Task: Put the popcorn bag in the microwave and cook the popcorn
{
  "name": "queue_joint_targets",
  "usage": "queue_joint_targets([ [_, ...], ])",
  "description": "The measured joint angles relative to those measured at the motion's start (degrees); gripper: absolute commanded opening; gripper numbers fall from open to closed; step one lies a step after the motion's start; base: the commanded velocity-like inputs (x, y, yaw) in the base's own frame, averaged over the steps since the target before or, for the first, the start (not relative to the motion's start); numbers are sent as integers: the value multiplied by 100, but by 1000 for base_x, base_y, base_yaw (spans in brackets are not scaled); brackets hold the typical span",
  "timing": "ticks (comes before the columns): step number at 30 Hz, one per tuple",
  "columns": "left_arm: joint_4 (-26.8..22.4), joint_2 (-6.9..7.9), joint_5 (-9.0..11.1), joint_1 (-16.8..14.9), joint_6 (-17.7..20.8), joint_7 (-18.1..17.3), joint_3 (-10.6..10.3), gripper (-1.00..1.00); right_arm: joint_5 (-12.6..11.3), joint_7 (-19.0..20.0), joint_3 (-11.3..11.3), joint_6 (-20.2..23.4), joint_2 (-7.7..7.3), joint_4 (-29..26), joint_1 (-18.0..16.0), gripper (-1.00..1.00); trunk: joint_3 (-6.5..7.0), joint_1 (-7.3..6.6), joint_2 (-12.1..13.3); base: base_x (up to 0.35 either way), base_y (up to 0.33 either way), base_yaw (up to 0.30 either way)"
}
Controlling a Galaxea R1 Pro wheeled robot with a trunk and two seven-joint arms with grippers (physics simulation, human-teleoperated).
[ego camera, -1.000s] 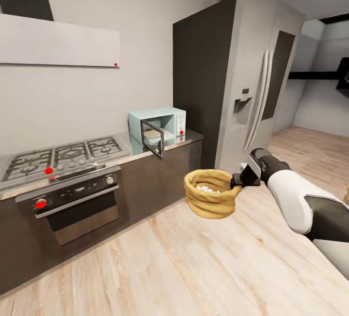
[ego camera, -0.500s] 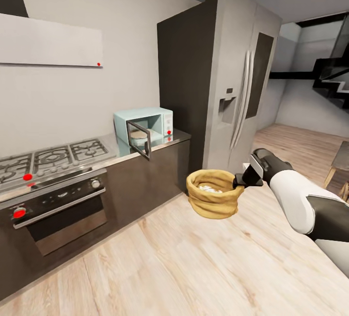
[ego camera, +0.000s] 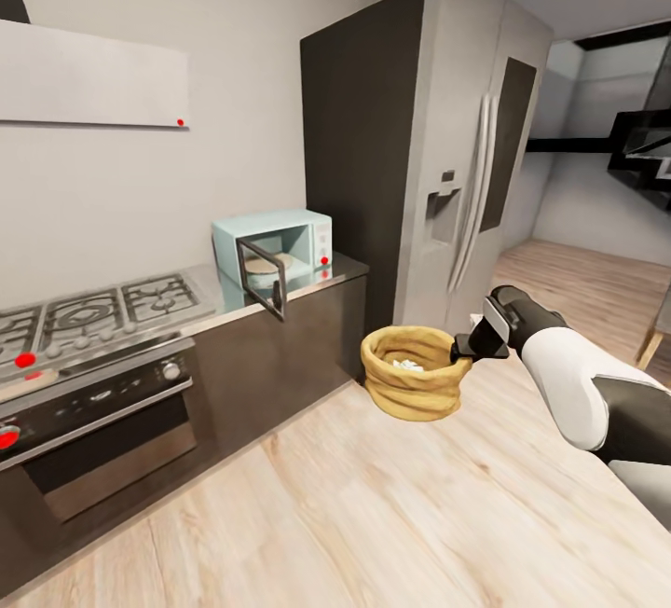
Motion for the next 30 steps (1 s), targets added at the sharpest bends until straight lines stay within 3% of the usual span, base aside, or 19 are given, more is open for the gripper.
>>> queue_joint_targets([
  [30,0,-6,0,-1,-18,30,0,100,-17,10,0,0,0,0,0,-100,0,0,0,322,0,0],
])
